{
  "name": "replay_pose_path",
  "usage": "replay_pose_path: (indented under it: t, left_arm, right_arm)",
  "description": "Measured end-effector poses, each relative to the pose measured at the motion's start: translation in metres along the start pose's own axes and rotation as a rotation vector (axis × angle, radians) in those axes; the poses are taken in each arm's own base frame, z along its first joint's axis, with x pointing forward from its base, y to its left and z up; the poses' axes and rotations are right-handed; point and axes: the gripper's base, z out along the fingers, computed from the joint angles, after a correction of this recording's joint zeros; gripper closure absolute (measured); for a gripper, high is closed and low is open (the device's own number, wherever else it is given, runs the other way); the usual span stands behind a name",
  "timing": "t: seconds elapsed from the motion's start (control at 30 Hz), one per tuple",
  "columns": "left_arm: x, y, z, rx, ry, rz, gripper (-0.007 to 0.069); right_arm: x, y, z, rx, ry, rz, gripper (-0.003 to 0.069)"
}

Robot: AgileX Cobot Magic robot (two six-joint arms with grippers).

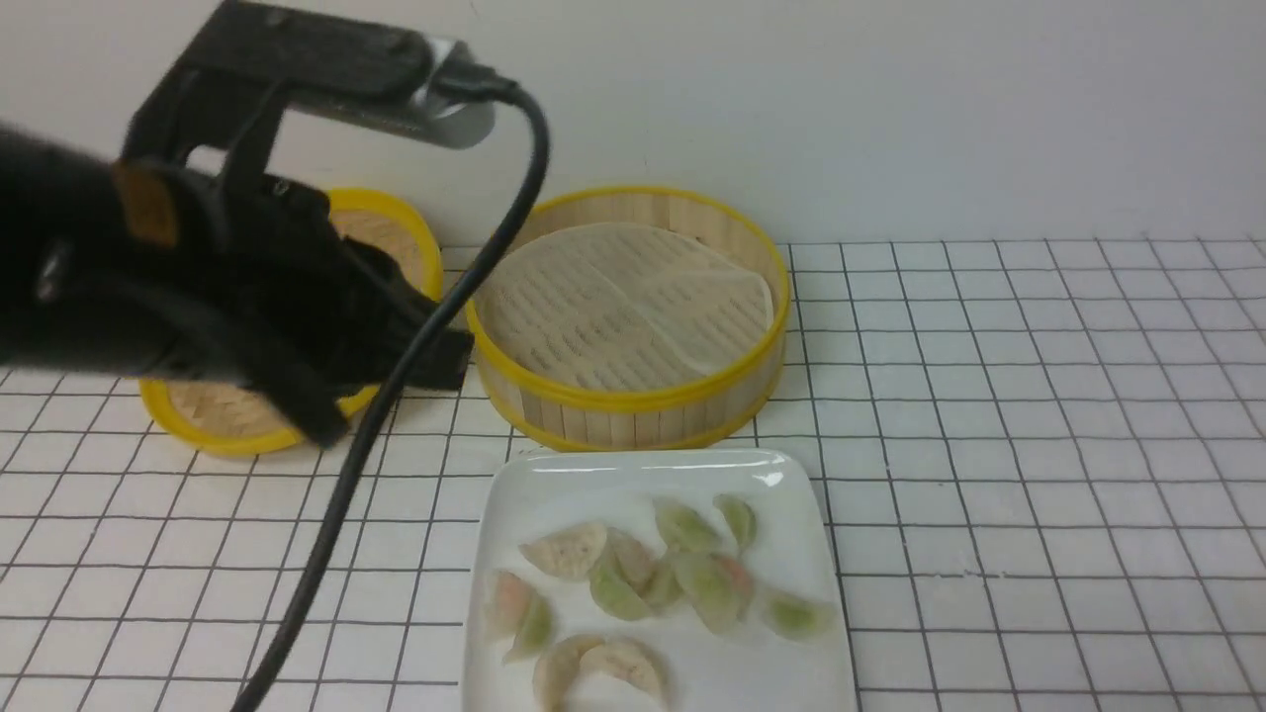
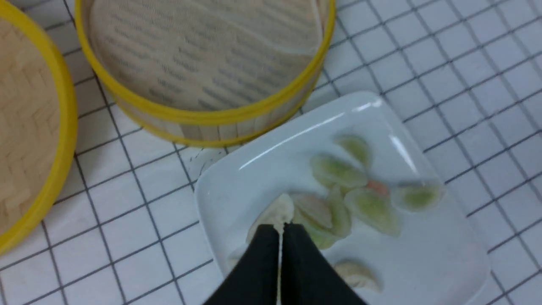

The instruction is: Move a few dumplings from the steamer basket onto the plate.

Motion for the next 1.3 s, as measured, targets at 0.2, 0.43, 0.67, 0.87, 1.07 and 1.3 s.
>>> replay_pose_path:
  t: [0.2, 0.43, 0.67, 0.87, 1.07, 1.3]
  left_arm:
    - [0.049, 0.003, -0.044, 0.016, -0.156, -0.014, 0.0631]
    - [0.078, 0.0, -0.112, 0.05, -0.397, 0.01, 0.0631]
    - [0.121, 0.008, -0.149, -0.02, -0.616, 0.106, 0.0631]
    - [0.171, 0.026, -0.112, -0.213, -0.66, 0.086, 0.0631]
    - [0.225, 0.051, -0.058, -0.428, -0.55, -0.022, 0.0631]
    - [0.257, 0.061, -0.029, -0.45, -0.396, -0.127, 0.0631]
  right_arm:
    - [0.0, 0.0, 0.0, 0.0, 0.0, 0.0, 0.0673]
    - [0.0, 0.0, 0.0, 0.0, 0.0, 0.0, 0.0673]
    - [0.0, 0.0, 0.0, 0.0, 0.0, 0.0, 0.0673]
    - [0.0, 0.0, 0.0, 0.0, 0.0, 0.0, 0.0673]
    - [0.0, 0.0, 0.0, 0.0, 0.0, 0.0, 0.0673]
    - [0.0, 0.0, 0.0, 0.0, 0.0, 0.0, 0.0673]
